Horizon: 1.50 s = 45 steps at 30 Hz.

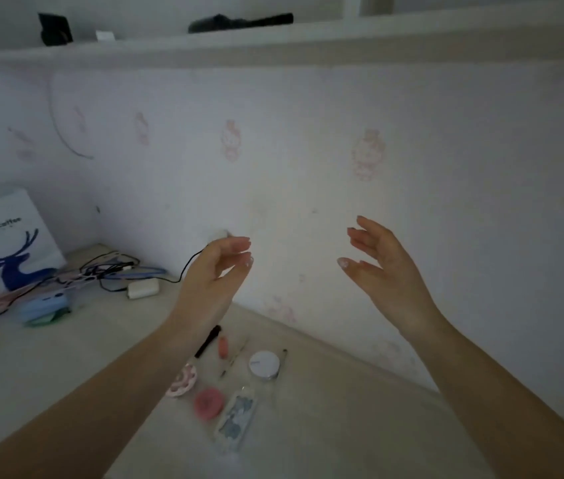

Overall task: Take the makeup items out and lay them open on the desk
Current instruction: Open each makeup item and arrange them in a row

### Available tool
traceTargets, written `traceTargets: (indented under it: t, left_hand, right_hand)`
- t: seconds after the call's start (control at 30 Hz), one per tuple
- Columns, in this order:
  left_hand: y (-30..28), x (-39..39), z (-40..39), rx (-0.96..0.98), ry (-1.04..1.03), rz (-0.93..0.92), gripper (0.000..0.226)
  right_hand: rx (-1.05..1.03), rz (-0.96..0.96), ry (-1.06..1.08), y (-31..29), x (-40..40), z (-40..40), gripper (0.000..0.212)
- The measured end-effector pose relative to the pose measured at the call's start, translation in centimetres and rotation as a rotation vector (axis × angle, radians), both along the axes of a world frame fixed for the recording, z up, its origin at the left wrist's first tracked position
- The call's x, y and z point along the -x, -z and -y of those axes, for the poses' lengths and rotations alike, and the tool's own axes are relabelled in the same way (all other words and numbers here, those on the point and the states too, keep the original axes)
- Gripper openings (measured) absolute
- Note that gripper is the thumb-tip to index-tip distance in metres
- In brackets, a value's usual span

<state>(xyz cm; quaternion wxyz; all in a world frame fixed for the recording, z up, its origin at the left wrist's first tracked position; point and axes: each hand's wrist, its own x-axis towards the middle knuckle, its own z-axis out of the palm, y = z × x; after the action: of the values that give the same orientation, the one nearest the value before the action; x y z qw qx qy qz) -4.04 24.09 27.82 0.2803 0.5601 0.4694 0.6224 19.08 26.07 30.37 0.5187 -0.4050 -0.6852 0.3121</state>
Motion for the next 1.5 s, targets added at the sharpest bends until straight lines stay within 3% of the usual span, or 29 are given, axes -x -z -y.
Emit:
traceTargets:
  t: [0.27,0.7,1.23,1.5]
  left_hand:
    - [6.9,8.8,-3.9,0.196,0.071,-0.026,0.019]
    - [11.1,23.1,-12.2,0.393,0.269,-0.022,0.02]
    - [18.8,25.5,-14.0,0.578,0.306,-0.038,0.018]
    - [24.7,24.8,-14.2,0.489,0.317,-0.031,0.023]
  right_hand:
    - [0.161,0.05,0.078,6.8,8.9,-3.1,0.057]
    - [0.336,-0.026,0.309,13.7,21.6,-7.5,0.059]
    - [0.403,-0.052,0.334,22.1,26.5,-8.2,0.061]
    - [0.313,-0.02,0.306,29.2,26.2,-8.7,0.061]
